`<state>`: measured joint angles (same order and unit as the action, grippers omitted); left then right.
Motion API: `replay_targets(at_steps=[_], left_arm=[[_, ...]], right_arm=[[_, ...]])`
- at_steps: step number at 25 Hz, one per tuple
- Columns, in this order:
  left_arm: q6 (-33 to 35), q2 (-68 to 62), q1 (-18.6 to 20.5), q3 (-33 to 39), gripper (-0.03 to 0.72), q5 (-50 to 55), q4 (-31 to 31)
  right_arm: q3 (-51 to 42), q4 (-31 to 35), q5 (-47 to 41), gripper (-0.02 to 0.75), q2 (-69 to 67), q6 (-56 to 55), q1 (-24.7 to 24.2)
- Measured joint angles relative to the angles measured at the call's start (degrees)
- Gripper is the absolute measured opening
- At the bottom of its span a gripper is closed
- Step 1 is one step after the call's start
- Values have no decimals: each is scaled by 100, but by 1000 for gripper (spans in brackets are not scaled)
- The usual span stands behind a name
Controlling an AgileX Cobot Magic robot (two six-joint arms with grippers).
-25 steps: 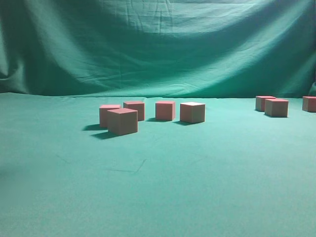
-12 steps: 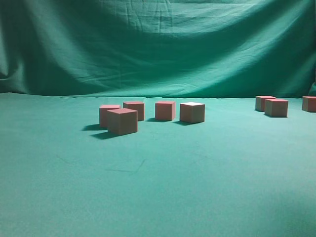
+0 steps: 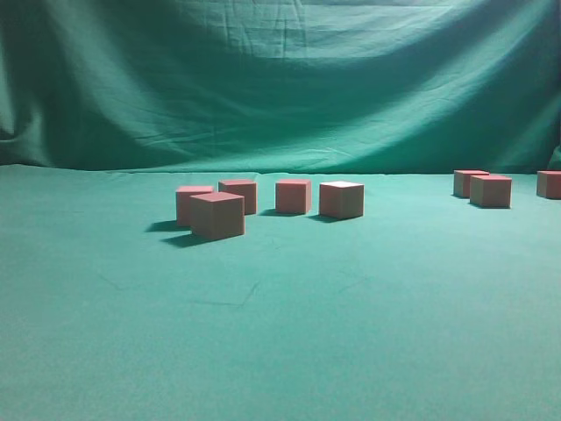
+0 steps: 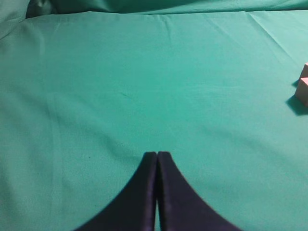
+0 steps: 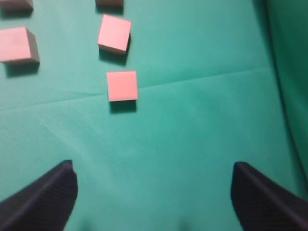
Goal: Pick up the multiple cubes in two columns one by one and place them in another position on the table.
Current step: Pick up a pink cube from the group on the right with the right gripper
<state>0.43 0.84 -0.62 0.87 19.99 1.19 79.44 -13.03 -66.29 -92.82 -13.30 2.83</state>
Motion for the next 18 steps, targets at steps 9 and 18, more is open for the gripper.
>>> replay_targets(at_steps=[9,18], left_arm=[[0,0,0,0,0,0,0],[0,0,0,0,0,0,0]], right_arm=[[0,52,433,537,-1176,-4,-8],[0,60,985,537,-1429,-88,-8]])
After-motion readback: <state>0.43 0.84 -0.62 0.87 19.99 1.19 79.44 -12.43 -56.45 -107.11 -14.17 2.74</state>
